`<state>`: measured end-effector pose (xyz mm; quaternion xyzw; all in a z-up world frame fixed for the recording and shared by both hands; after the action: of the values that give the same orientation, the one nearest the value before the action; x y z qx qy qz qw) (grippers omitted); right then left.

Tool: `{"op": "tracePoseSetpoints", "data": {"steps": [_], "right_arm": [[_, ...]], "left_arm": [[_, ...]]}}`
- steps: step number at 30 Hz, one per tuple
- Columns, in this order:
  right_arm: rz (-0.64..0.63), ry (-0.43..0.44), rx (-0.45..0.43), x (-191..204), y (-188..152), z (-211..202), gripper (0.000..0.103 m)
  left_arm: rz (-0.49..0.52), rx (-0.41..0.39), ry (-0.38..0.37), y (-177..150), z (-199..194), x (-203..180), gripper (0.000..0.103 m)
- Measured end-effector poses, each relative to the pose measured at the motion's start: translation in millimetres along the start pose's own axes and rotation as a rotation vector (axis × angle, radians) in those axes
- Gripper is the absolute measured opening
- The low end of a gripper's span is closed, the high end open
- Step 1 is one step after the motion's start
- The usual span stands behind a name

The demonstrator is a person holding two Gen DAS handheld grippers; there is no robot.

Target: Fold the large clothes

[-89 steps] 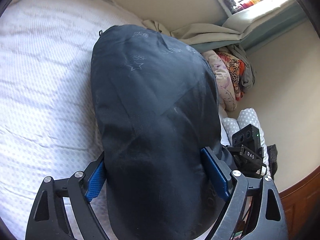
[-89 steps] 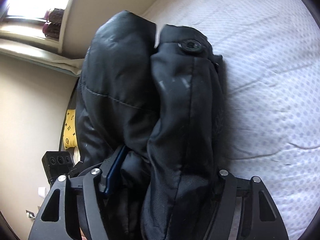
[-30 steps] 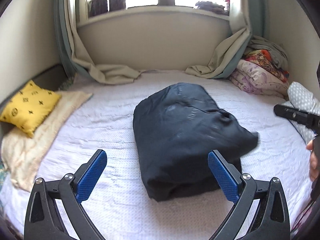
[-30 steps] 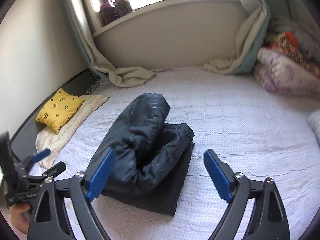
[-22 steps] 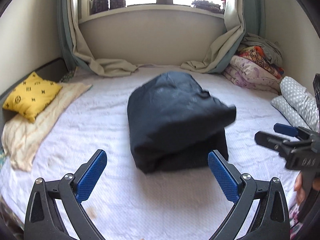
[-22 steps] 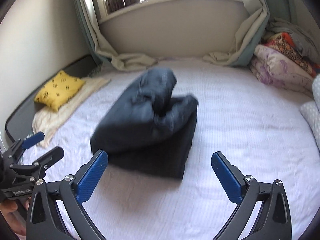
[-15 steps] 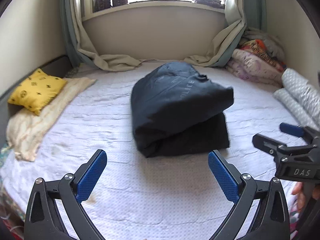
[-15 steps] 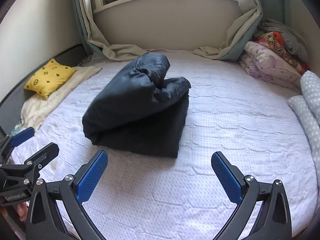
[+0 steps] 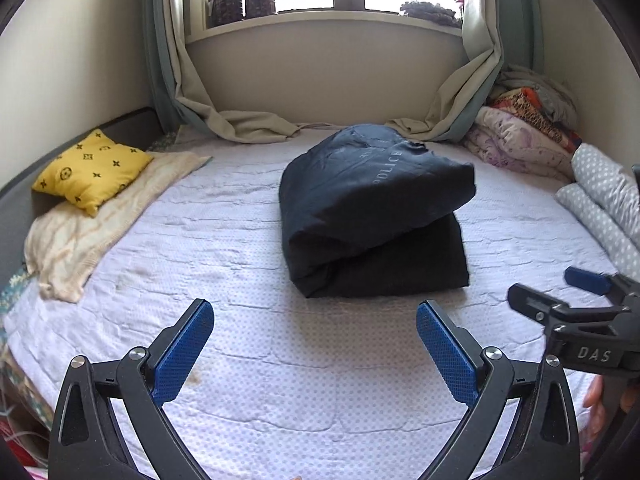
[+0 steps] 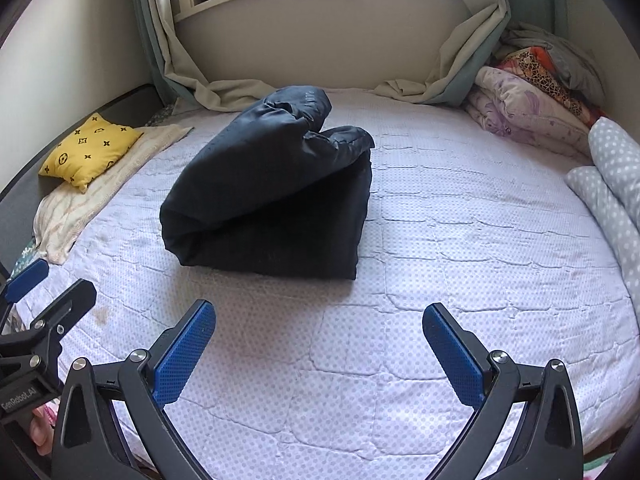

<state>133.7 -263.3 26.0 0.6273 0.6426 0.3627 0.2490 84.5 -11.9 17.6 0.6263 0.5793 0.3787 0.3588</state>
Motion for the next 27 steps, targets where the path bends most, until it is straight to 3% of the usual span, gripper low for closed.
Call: {"op": "tracePoseSetpoints", "data": {"steps": [27], "right_arm": [[0.014,-0.011,-0.005,-10.7,-2.5,0.6,0.103]], "left_arm": [[0.021,0.029,0.003,-2.1,11.6,-6.3,0.103]]}}
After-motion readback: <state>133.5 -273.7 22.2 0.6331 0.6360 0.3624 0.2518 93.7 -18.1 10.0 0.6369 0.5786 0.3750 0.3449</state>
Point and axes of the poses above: each gripper's, at about its wrist camera, not at the fingertips, and z roughly the way its jaws point, x to its left, y to its top, the point moved 2 cm from there along z, roughly the way its jaws point, and after that the axes turned 9 degrees about -x, right-handed, at the moved point
